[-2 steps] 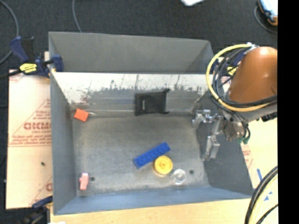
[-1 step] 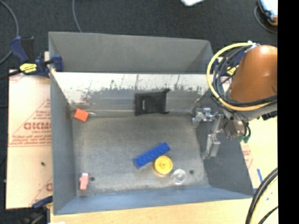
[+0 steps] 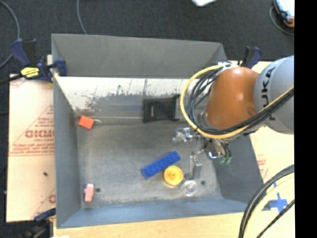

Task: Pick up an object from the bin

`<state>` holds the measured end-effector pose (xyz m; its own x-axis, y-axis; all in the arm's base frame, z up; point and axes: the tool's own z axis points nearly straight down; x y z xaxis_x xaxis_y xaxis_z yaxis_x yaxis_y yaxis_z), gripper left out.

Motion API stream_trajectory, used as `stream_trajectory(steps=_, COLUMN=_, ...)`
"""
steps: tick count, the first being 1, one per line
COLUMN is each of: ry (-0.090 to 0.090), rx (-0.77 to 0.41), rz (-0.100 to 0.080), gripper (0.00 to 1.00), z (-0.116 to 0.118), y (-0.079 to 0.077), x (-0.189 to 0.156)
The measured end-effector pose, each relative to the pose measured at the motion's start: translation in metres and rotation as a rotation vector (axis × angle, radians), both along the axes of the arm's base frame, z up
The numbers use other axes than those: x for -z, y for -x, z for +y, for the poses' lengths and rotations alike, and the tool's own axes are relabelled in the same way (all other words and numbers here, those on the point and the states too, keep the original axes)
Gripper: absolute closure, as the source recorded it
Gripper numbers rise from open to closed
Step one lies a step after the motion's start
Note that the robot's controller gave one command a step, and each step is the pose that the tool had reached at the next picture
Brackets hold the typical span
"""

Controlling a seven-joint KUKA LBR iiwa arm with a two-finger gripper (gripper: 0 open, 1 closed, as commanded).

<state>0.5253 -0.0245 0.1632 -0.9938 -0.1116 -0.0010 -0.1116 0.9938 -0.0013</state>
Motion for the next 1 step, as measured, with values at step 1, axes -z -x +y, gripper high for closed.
stream_trajectory(steps=1, ry=-0.003, rx=-0.012, rz=0.002, gripper=0.00, z=0.0429, y=0.0006, x=0.0263)
